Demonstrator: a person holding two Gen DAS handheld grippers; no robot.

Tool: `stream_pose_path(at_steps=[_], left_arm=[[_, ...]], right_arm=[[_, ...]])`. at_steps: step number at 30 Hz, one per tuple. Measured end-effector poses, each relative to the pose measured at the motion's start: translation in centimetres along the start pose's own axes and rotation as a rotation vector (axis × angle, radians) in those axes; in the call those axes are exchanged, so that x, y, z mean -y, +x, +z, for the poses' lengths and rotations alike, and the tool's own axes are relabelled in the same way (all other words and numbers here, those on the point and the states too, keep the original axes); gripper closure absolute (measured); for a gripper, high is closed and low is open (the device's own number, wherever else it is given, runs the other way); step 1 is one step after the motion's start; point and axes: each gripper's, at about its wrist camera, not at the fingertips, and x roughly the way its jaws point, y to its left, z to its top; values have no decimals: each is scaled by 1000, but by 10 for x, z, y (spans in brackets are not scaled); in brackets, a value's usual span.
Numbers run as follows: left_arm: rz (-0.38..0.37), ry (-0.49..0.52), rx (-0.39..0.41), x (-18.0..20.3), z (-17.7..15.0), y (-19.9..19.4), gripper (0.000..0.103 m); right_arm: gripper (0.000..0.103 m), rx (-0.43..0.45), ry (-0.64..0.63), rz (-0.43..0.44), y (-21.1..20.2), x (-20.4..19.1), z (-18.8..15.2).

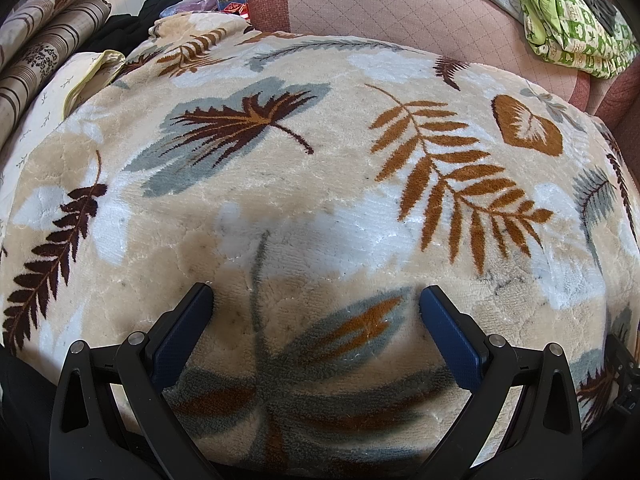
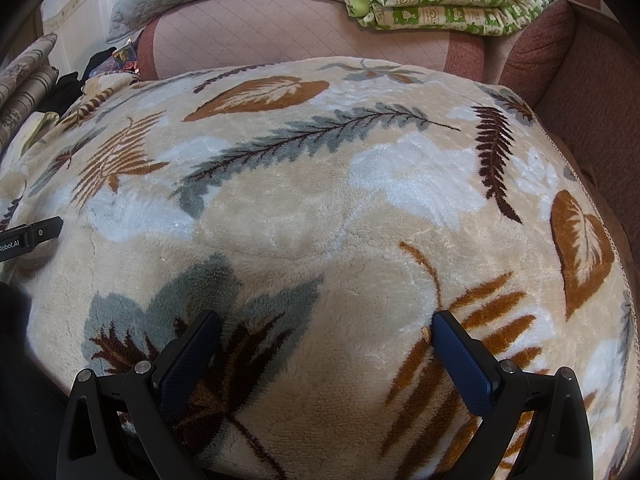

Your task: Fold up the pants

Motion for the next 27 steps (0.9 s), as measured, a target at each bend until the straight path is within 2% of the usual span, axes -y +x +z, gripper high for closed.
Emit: stream_pose_path(at_steps=[27], left_arm=[[5,0,5,0,-1,-2,0]], right_arm=[[0,17,-7,-1,-5,-2,-6]])
